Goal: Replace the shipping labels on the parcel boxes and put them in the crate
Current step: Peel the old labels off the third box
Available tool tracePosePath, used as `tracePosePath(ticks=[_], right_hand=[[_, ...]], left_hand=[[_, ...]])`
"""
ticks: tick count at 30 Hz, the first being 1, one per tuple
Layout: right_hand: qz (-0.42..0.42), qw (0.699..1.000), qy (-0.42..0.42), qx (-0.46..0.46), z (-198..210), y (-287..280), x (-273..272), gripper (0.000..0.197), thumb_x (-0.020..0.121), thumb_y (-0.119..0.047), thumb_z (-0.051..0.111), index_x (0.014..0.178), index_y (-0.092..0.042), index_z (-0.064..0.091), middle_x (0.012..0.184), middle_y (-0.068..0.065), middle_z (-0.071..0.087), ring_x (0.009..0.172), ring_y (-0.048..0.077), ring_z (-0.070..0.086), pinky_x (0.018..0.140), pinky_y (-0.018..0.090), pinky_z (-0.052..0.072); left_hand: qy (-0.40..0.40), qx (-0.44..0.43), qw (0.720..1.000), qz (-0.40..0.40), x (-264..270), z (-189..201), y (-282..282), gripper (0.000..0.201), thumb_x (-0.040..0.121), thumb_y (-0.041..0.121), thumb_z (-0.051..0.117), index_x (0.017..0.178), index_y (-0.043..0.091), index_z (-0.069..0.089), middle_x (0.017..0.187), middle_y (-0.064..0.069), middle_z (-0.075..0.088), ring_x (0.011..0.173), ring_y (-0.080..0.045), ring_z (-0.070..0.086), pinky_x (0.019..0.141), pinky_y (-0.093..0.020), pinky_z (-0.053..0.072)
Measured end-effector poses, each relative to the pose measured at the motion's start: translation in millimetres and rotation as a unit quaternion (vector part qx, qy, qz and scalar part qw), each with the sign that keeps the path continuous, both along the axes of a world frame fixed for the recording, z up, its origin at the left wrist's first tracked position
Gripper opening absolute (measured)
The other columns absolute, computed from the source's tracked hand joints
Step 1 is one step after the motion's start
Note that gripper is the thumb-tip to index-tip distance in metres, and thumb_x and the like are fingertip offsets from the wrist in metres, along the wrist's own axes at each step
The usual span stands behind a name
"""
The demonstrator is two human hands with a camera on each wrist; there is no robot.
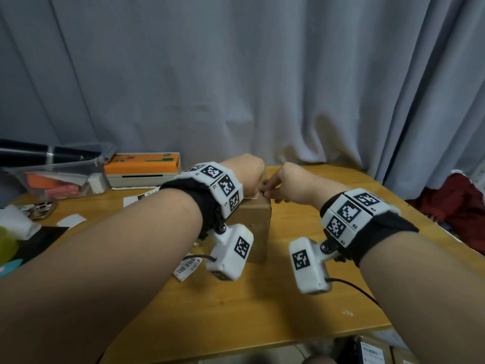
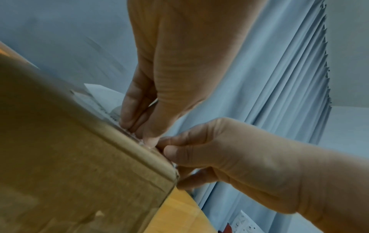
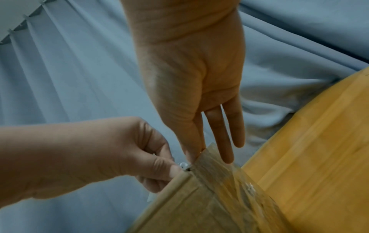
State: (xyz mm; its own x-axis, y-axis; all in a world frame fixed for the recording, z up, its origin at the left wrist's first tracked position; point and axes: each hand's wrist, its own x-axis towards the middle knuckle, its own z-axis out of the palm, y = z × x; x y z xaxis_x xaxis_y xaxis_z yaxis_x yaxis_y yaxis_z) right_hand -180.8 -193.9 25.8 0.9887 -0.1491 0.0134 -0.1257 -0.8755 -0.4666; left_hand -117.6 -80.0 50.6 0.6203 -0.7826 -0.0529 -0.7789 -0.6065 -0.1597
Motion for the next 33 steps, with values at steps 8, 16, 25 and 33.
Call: tracePosePath(ticks=[8, 16, 25, 33], right_hand=[[-0.004, 1.000, -0.002, 0.014, -3.1, -1.3, 2.7, 0.018, 0.088, -0.017, 0.064, 0.104, -0.013, 0.072, 0.117, 0.007, 0.068, 0.046, 0.009, 0.057, 0.045, 0.019, 0.043], [-0.013, 0.999, 0.007, 0.041, 0.2, 0.4, -1.0, 0.021, 0.088, -0.016, 0.065, 0.107, -0.012, 0.071, 0.127, 0.001, 0.062, 0.051, 0.014, 0.061, 0.045, 0.019, 0.045], [-0.015, 0.999, -0.002, 0.047, 3.5, -1.4, 4.5, 0.024, 0.083, -0.013, 0.071, 0.106, -0.008, 0.073, 0.120, 0.004, 0.066, 0.114, 0.016, 0.058, 0.094, 0.022, 0.040], [-0.055, 0.997, -0.039, 0.042, 0.6, -3.4, 16.0, 0.018, 0.076, -0.019, 0.077, 0.089, -0.007, 0.077, 0.092, 0.006, 0.074, 0.090, 0.018, 0.066, 0.084, 0.030, 0.053]], left_hand=[[0.019, -0.028, 0.999, 0.004, 4.8, -9.9, 0.7, 0.019, 0.086, 0.017, 0.054, 0.069, 0.010, 0.053, 0.061, -0.001, 0.046, 0.071, -0.026, 0.051, 0.064, -0.031, 0.037], [0.188, -0.117, 0.974, 0.045, 16.9, -9.2, 20.2, 0.018, 0.083, 0.031, 0.068, 0.079, 0.014, 0.063, 0.076, 0.001, 0.061, 0.073, -0.013, 0.055, 0.068, -0.025, 0.041], [0.304, -0.104, 0.941, 0.103, 29.0, -9.0, 4.8, 0.021, 0.086, 0.019, 0.064, 0.066, 0.011, 0.060, 0.064, -0.002, 0.057, 0.060, -0.012, 0.054, 0.059, -0.020, 0.050], [0.370, -0.061, 0.920, 0.113, 43.4, -6.1, 3.0, 0.020, 0.084, 0.021, 0.068, 0.071, 0.010, 0.059, 0.063, -0.002, 0.054, 0.056, -0.012, 0.050, 0.050, -0.016, 0.046]])
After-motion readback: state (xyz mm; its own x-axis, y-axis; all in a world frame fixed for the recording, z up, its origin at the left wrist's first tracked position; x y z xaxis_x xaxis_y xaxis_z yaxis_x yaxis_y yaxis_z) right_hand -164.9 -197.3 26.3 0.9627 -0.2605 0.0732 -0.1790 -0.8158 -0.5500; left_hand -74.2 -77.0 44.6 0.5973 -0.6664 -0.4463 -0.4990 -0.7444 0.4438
